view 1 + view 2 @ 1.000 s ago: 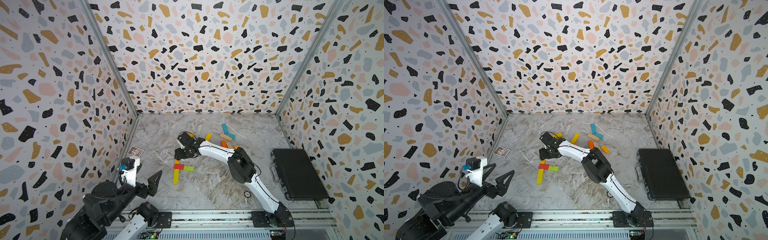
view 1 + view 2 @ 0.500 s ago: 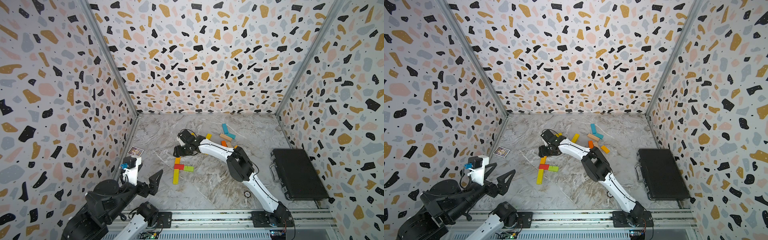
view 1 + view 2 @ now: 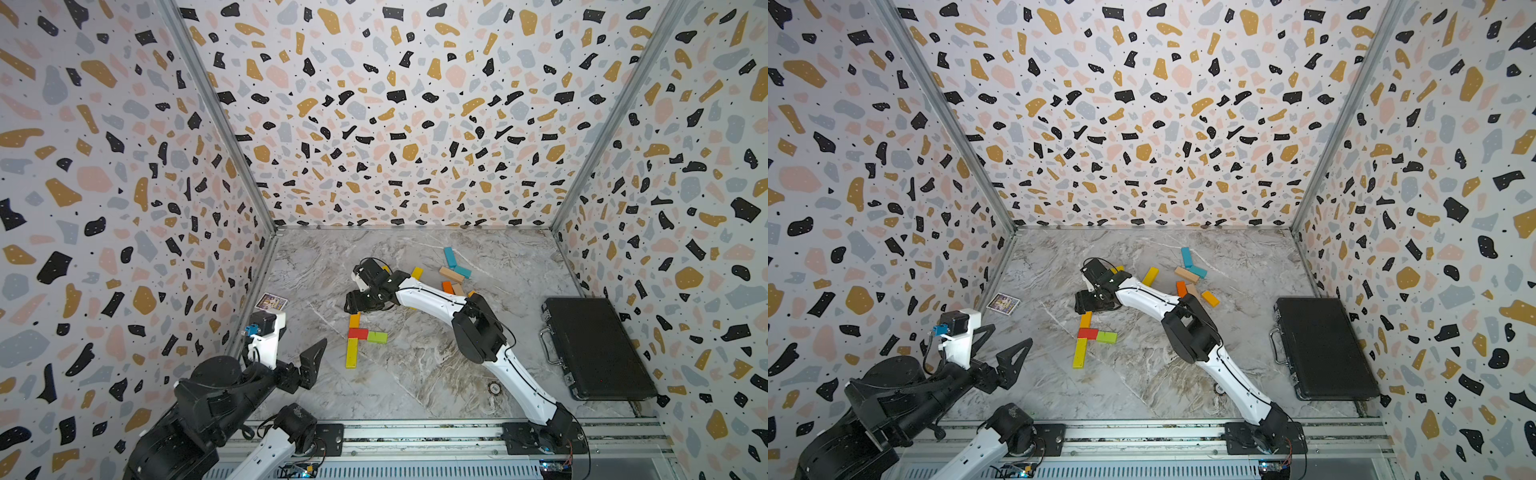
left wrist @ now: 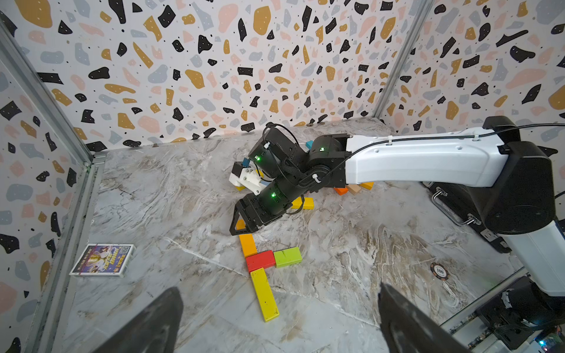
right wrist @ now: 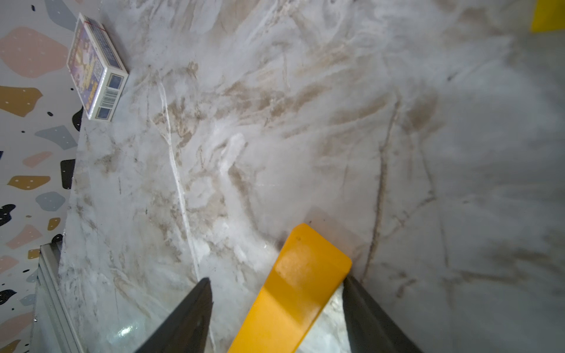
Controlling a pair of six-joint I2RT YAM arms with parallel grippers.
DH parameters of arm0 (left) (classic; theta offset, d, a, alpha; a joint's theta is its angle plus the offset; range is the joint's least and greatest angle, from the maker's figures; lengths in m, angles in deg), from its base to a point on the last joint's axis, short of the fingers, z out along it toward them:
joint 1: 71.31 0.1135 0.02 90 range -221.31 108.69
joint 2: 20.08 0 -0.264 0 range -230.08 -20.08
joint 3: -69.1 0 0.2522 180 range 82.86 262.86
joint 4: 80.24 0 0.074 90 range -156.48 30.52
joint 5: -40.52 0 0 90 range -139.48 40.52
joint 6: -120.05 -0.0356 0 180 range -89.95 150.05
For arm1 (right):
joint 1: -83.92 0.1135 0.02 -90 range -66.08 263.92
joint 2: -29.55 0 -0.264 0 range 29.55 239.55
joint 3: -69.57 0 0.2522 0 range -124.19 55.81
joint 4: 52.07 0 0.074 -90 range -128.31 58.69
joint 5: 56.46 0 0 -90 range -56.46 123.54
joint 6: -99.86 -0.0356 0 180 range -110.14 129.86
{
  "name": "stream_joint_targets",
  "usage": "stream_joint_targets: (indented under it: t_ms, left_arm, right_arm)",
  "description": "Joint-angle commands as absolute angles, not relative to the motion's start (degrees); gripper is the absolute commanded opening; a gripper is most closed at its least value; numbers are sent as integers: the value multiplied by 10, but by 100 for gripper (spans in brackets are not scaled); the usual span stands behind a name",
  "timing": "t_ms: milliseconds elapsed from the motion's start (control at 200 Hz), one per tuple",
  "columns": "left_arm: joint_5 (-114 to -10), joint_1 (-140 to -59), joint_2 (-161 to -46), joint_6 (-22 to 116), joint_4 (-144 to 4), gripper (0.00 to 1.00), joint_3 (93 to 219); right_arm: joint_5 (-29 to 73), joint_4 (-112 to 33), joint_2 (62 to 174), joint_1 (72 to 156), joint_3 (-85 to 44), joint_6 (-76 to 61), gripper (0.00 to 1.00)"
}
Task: Assemble the letter h with building blocks
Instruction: Assemble the building block at the center of the board.
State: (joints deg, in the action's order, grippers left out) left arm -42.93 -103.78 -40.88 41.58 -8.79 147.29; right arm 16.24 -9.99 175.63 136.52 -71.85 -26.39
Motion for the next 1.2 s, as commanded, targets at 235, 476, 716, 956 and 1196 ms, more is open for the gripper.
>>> stream_joint_targets:
  t_ms: [235, 476, 716, 956, 1196]
  left_arm:
    - [-426, -1036, -414, 411, -116, 99, 1473]
    - [-431, -1036, -414, 417, -113, 99, 1481]
    - [-433, -1036, -406, 425, -112, 99, 1476]
    - [-441, -1036, -405, 434, -122, 99, 1453]
    - [-439, -1036, -407, 438, -123, 99, 1447]
  right_arm:
    - [184, -111, 1726, 1351, -700, -269, 74]
    - [233, -132, 1580, 1330, -597, -218, 75]
    - [259, -142, 1398, 1331, -343, -201, 75]
    - [308, -162, 1327, 1389, -172, -164, 77]
    - [347, -226, 1337, 1441, -120, -172, 76]
